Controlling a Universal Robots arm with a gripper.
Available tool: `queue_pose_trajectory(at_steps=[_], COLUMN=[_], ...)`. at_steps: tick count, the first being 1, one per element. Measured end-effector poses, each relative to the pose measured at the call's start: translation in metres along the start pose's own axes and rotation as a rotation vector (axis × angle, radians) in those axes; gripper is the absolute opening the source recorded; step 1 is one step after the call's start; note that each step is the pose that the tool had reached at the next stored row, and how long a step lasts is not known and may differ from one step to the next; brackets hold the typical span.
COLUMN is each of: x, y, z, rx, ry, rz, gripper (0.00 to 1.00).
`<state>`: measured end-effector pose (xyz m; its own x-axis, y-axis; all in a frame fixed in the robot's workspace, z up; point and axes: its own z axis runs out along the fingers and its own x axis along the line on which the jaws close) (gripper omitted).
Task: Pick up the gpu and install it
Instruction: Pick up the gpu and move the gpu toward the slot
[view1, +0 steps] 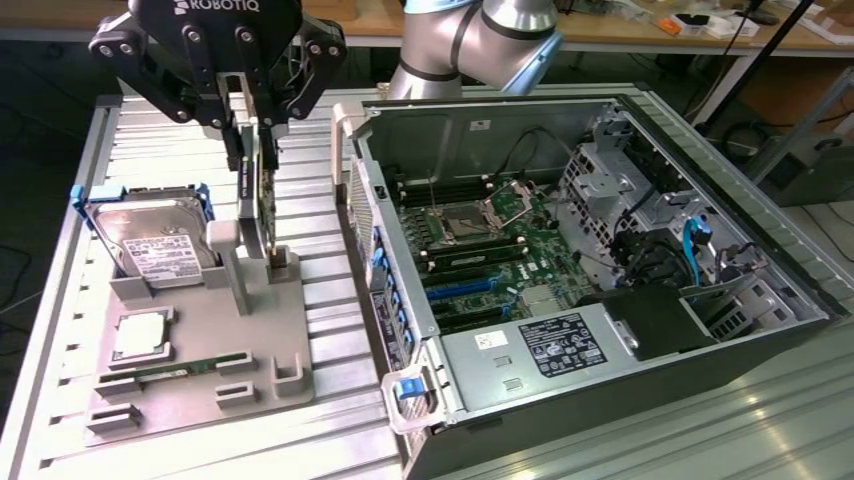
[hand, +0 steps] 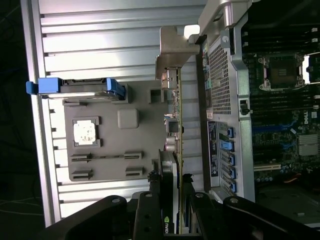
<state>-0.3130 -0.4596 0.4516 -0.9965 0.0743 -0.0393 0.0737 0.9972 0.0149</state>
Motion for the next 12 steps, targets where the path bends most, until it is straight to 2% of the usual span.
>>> queue_pose_trajectory(at_steps=[12], x=[-0.0015], y=[0.0002], z=[-0.0001], rx=[0.0001], ry=[0.0002], rz=[0.0], gripper=[0.27])
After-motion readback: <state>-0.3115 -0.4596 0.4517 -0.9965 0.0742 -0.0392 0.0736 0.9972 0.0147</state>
